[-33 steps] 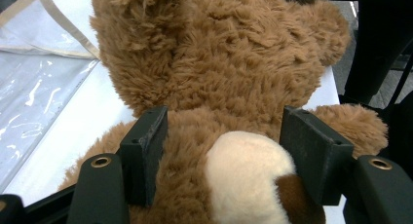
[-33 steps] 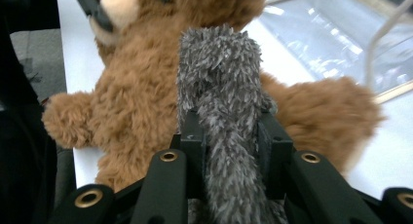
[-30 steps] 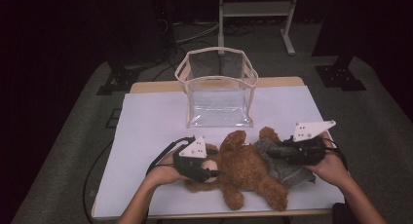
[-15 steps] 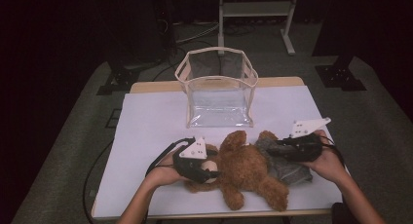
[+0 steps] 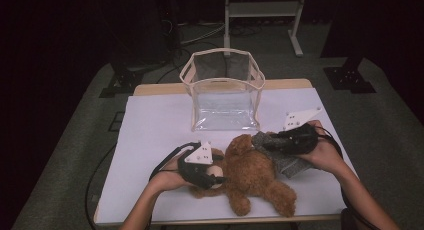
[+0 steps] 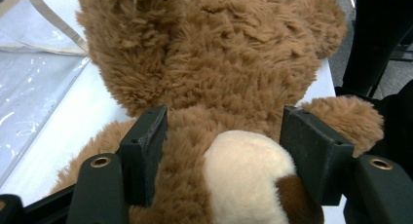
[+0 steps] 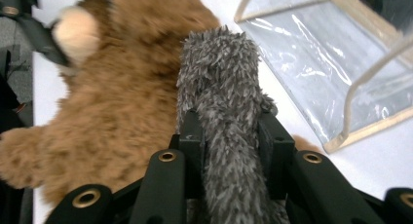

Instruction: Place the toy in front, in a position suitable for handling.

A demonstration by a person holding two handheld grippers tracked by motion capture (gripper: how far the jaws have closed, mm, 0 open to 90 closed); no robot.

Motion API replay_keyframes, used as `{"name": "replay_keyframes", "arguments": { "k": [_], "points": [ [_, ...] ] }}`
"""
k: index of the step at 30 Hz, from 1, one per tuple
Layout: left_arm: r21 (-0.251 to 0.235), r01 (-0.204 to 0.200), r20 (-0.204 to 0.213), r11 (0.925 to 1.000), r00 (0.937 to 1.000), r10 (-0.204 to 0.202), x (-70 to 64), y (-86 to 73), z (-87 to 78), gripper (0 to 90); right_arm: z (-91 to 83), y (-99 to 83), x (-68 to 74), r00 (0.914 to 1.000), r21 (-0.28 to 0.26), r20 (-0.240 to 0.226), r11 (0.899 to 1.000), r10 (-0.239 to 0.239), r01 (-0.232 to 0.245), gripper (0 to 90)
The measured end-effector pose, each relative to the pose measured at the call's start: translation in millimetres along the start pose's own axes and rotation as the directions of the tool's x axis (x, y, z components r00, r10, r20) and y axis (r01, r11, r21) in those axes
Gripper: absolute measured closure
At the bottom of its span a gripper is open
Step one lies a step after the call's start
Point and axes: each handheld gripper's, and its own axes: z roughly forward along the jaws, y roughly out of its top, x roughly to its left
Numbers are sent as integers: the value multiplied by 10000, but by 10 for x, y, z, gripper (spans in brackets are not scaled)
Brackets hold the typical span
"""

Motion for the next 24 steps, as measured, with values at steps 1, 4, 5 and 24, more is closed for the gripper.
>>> {"name": "replay_keyframes", "arguments": {
  "k": [1,4,5,24],
  "points": [
    [-7,-5,7,10000,10000,5,1,-1,-2,348,15,-28,-36,9998,-6,-49,9998,213,-213,680],
    [-42,14,36,10000,10000,-14,11,-4,-2,348,-19,-175,-144,9977,-58,-9,9977,680,-680,682],
    [-52,20,37,10000,10000,-20,13,-4,0,348,-52,-235,-172,9964,-69,69,9965,839,-839,682],
    [2,-29,106,10000,9999,29,11,-1,-6,348,-81,-171,-11,9994,-200,41,9993,330,-329,688]
  ]
}}
